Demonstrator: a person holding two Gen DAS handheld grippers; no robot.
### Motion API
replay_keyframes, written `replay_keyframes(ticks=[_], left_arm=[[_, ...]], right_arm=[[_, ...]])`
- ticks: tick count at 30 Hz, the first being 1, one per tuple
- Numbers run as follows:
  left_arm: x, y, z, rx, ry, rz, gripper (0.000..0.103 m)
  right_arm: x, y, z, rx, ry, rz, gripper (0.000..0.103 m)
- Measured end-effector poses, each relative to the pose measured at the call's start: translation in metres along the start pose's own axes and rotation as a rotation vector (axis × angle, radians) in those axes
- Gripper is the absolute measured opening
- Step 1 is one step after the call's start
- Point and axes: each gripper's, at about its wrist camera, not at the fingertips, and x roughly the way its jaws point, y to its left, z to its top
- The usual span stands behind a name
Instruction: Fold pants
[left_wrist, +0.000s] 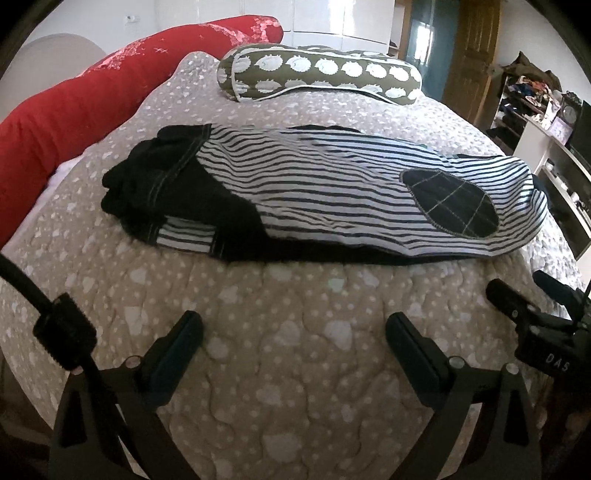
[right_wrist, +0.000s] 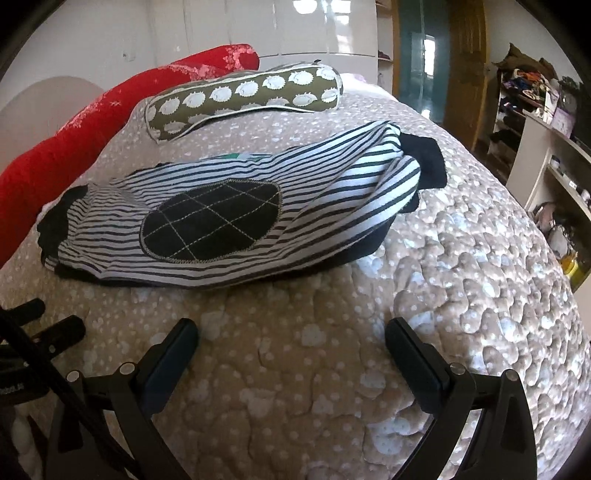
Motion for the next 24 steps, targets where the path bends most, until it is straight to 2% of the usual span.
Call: replay_keyframes(ticks=[7,24], left_arm=[[0.0038,-0.001,-0.0026,0.007,-0.02,0.006,0.102],[0.0047,-0.0029,-0.0074,0.012,-0.053,0.012,0.103]], right_arm=[[-0.0018,0.0055,-0.0043,-0.032,-0.025,-0.051,0.102],[-0.0036,0.0054,-0.0111,-0.042,-0.053,-0.075,0.102]])
